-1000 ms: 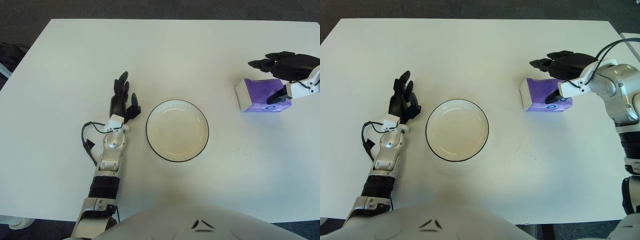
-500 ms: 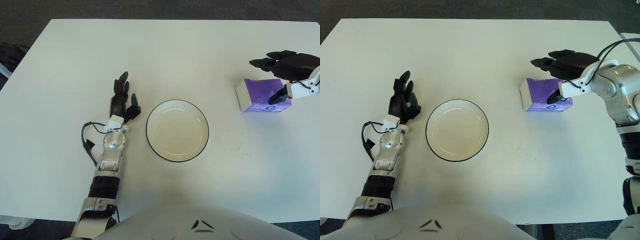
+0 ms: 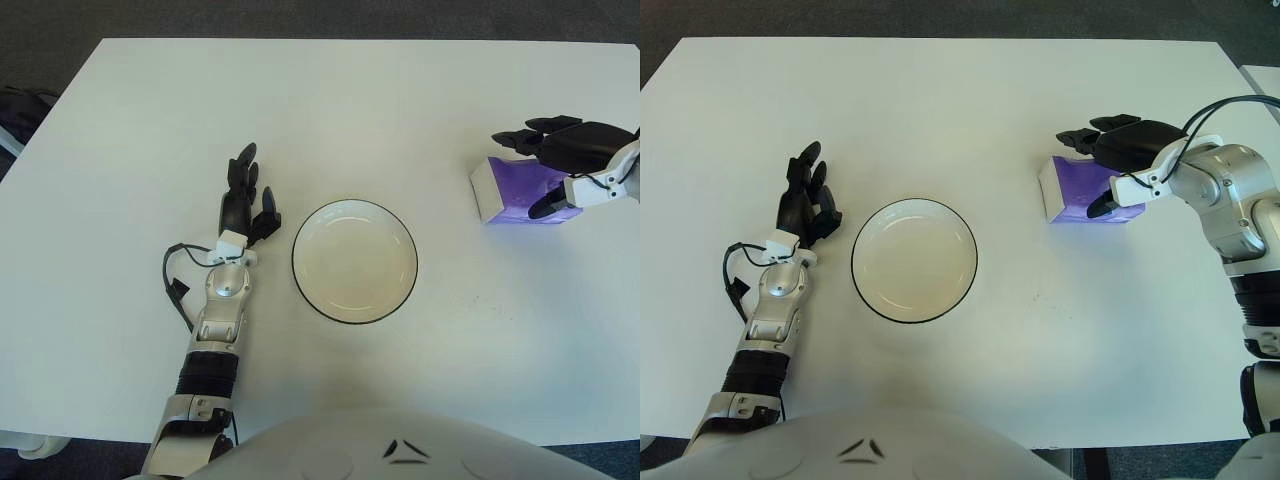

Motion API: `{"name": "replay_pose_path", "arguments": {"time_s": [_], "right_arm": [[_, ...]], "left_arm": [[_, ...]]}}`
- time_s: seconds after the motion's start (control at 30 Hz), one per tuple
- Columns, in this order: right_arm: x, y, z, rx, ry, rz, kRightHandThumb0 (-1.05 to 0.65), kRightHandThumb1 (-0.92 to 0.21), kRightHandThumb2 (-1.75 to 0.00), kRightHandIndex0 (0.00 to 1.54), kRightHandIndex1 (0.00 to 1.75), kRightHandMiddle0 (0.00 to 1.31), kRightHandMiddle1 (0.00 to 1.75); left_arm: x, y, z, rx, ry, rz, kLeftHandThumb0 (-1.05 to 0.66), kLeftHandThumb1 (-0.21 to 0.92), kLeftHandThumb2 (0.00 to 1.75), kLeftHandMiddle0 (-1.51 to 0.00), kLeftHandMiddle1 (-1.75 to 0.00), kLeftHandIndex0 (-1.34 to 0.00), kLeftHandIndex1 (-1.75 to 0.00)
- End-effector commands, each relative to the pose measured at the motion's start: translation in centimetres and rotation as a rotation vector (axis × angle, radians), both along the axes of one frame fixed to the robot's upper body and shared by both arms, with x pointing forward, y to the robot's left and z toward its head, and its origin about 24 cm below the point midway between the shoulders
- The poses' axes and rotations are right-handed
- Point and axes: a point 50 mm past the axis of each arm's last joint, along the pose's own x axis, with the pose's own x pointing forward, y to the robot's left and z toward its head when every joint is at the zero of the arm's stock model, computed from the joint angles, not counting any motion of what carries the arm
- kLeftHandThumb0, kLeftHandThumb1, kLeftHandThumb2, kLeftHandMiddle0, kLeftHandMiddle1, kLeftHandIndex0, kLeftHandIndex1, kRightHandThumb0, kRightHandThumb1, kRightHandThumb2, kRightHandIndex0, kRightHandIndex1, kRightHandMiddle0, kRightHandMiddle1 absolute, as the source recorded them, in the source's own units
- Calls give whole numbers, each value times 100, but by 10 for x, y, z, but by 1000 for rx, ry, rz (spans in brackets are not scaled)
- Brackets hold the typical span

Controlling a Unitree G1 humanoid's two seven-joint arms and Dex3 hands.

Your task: Put the tissue paper into the plate.

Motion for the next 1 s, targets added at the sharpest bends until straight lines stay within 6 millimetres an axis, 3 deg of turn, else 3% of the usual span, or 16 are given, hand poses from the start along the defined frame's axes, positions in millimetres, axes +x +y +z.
{"name": "replay_pose_path", "arguments": {"time_s": [0.0,0.57,0.7,0.97], "right_arm": [[-1,-1,-14,1,19,-2,-105,-92,-20,0,0,0,0],[2,0,-37,16,51,2,-105,-92,-23,0,0,0,0],[15,2,-71,4,91,5,-105,-92,-24,0,0,0,0],[13,5,-63,-14,125,59,-105,-92,-32,0,0,0,0]], "left_arm": [[-11,7,-27,-8,138,20,-70,92,92,-33,-1,0,-50],[-11,9,-26,-12,129,33,-70,92,92,-34,-1,0,-53],[-11,9,-26,-13,128,37,-70,92,92,-35,-1,0,-54],[-10,10,-26,-23,133,41,-69,92,91,-35,-1,0,-53]]}}
